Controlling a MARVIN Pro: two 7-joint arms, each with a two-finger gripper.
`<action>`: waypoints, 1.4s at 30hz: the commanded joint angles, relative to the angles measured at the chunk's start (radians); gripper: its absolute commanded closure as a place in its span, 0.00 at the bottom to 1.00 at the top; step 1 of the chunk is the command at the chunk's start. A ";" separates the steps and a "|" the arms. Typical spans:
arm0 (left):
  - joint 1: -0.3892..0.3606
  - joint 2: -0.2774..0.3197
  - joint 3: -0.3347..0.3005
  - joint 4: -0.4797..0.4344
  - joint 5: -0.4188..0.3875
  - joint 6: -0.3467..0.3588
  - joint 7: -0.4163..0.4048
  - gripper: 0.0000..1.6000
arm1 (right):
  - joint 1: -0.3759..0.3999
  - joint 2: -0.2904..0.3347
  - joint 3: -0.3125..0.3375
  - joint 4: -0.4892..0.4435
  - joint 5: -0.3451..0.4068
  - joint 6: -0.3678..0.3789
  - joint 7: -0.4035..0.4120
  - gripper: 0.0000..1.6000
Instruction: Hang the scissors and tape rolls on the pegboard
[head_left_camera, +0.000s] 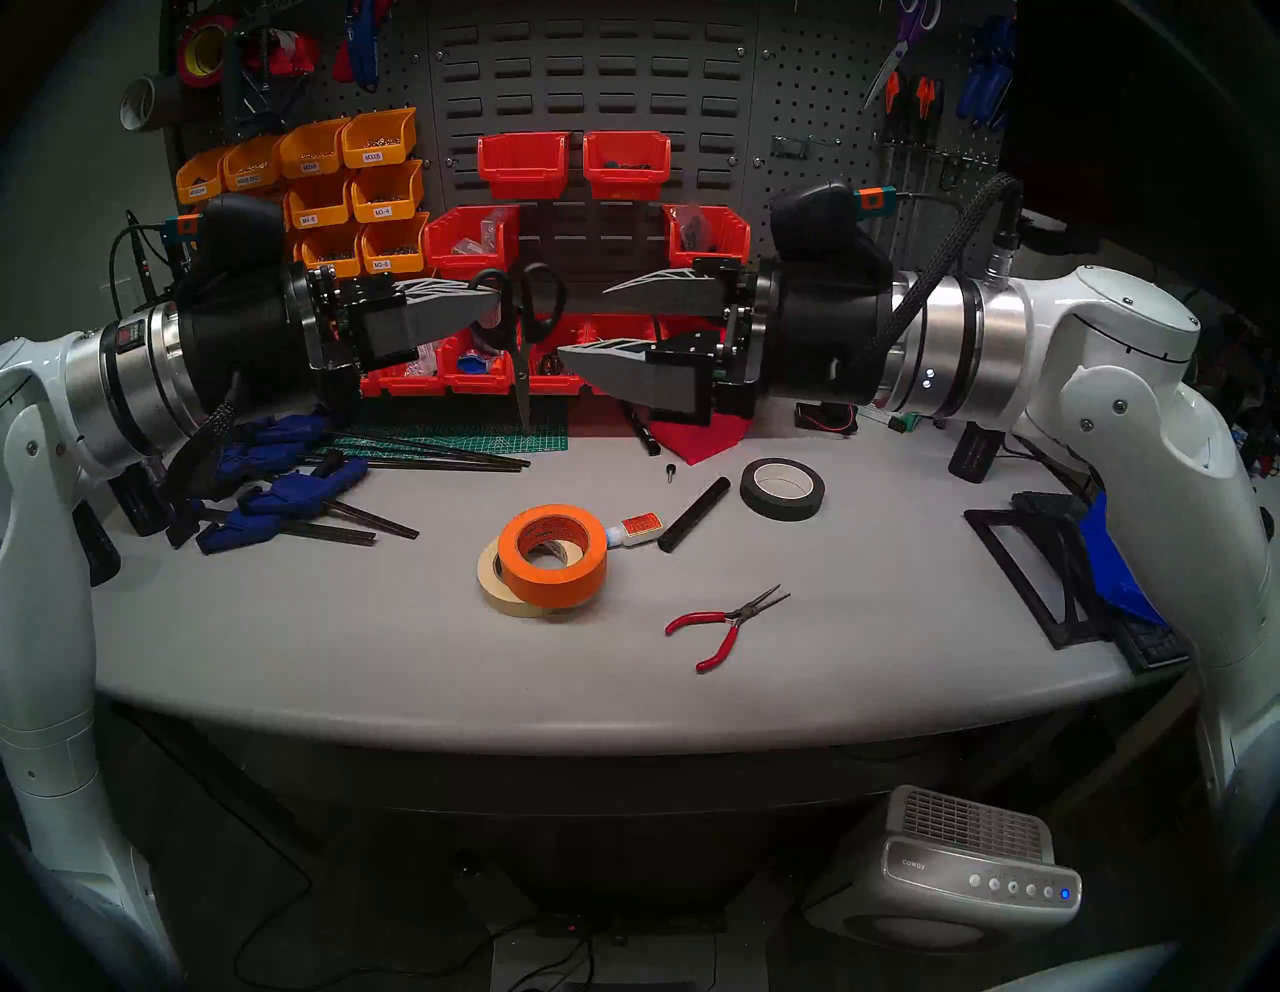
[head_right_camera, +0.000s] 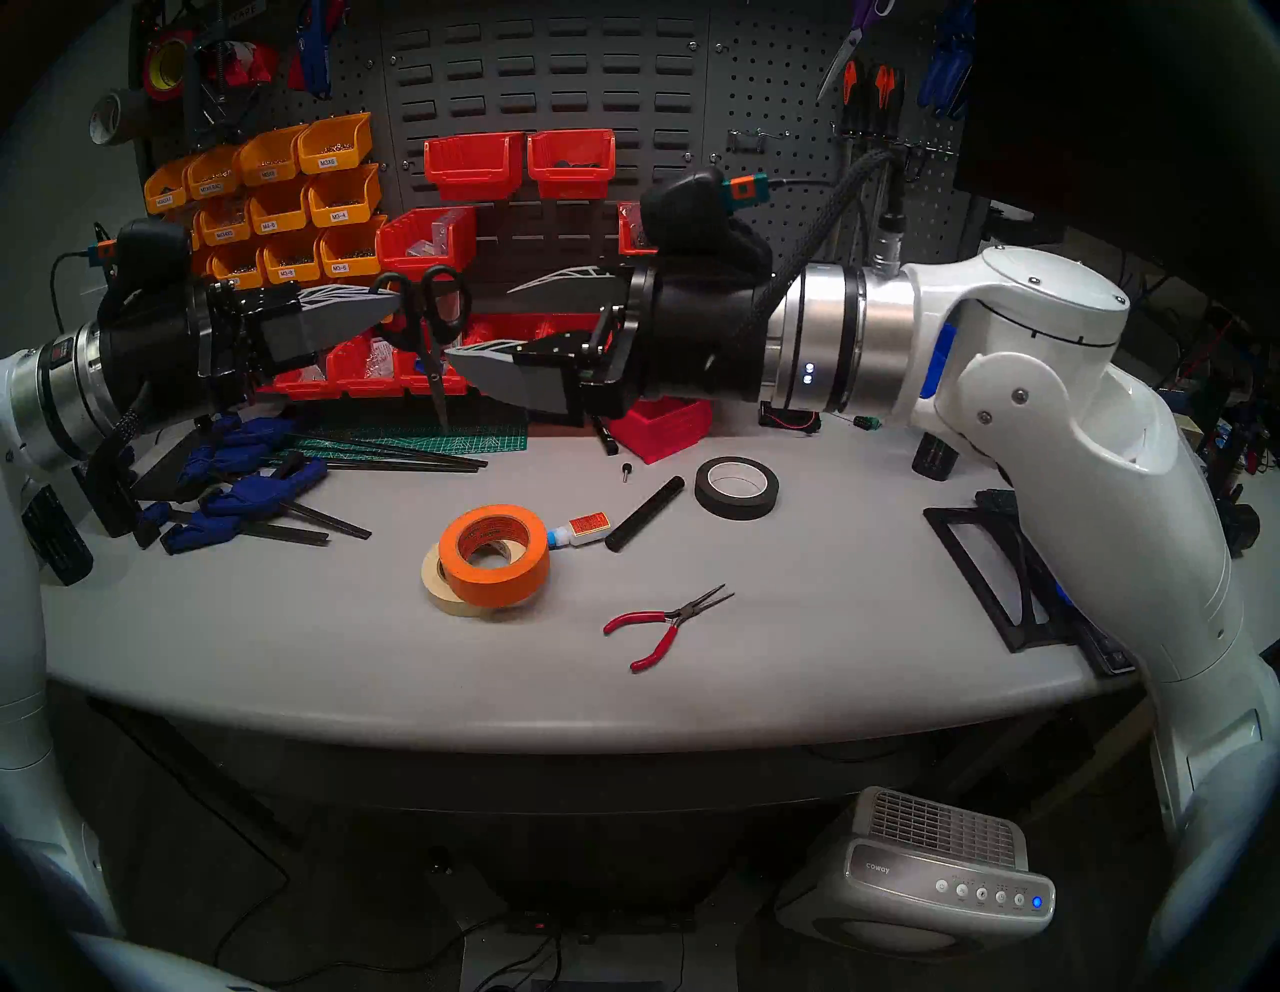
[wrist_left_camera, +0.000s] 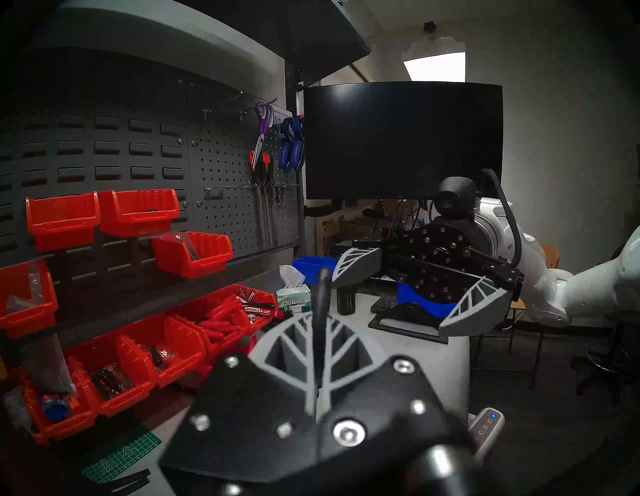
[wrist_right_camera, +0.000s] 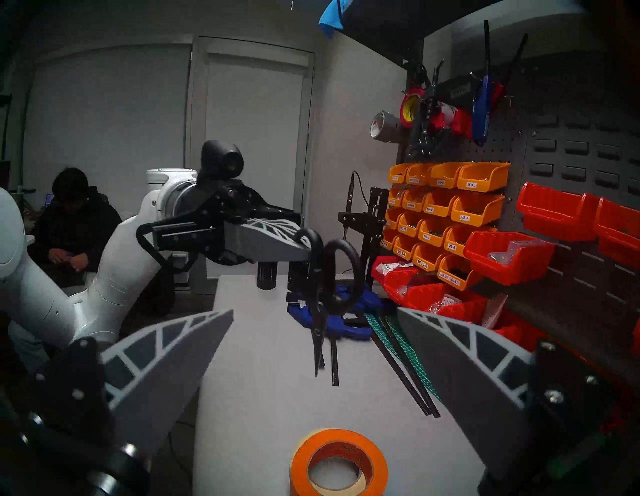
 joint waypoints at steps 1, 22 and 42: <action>-0.025 -0.003 -0.005 -0.028 -0.073 0.029 -0.049 1.00 | 0.038 -0.020 -0.011 0.043 -0.043 -0.076 0.112 0.00; 0.093 0.038 -0.063 -0.077 -0.175 0.029 -0.039 1.00 | 0.095 -0.074 -0.036 0.109 -0.101 -0.086 0.200 0.00; 0.128 0.066 -0.065 -0.089 -0.220 -0.011 -0.041 1.00 | 0.095 -0.095 -0.043 0.112 -0.116 -0.075 0.215 0.58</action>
